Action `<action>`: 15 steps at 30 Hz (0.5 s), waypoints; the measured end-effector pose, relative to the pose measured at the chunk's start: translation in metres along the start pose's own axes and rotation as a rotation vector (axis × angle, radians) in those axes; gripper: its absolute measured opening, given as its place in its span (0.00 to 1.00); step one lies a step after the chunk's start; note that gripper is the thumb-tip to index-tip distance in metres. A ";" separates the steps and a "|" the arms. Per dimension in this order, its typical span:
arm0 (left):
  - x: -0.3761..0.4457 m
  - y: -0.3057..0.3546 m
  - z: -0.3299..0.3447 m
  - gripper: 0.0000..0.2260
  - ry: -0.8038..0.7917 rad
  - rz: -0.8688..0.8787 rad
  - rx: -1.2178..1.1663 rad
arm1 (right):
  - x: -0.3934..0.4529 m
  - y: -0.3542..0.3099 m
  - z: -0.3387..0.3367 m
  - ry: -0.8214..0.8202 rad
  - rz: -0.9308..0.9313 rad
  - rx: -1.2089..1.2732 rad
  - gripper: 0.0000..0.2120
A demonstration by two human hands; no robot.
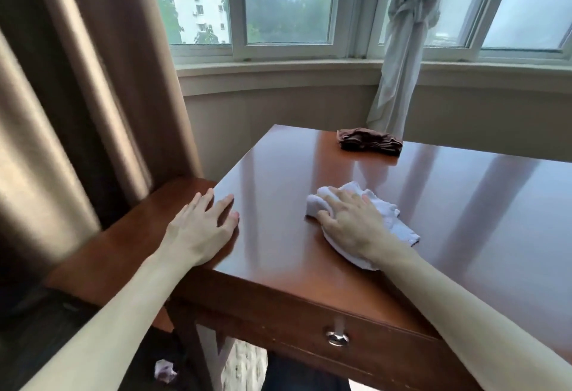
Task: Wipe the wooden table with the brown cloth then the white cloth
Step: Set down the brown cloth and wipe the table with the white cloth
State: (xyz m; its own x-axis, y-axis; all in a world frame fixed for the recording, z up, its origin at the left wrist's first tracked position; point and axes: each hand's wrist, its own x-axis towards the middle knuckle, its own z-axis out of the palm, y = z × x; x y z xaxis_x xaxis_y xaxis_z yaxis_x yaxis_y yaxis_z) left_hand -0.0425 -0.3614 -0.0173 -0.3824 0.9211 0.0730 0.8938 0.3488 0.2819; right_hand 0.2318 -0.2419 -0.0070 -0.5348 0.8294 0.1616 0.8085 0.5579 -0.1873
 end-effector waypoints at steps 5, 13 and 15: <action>0.028 0.017 -0.004 0.27 -0.053 0.042 0.135 | -0.019 -0.001 -0.005 -0.035 -0.232 0.093 0.28; 0.107 0.055 0.002 0.27 -0.043 0.150 0.161 | 0.063 -0.001 0.012 -0.029 -0.115 0.017 0.28; 0.130 0.053 0.010 0.28 -0.048 0.132 0.168 | 0.076 -0.003 0.018 -0.022 -0.211 0.070 0.25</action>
State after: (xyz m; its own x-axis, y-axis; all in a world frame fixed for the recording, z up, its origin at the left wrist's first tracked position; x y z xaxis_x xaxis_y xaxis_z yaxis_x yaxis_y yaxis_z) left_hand -0.0425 -0.2210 -0.0023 -0.2520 0.9663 0.0520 0.9633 0.2453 0.1089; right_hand 0.1846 -0.1803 -0.0120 -0.6960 0.6944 0.1827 0.6598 0.7189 -0.2186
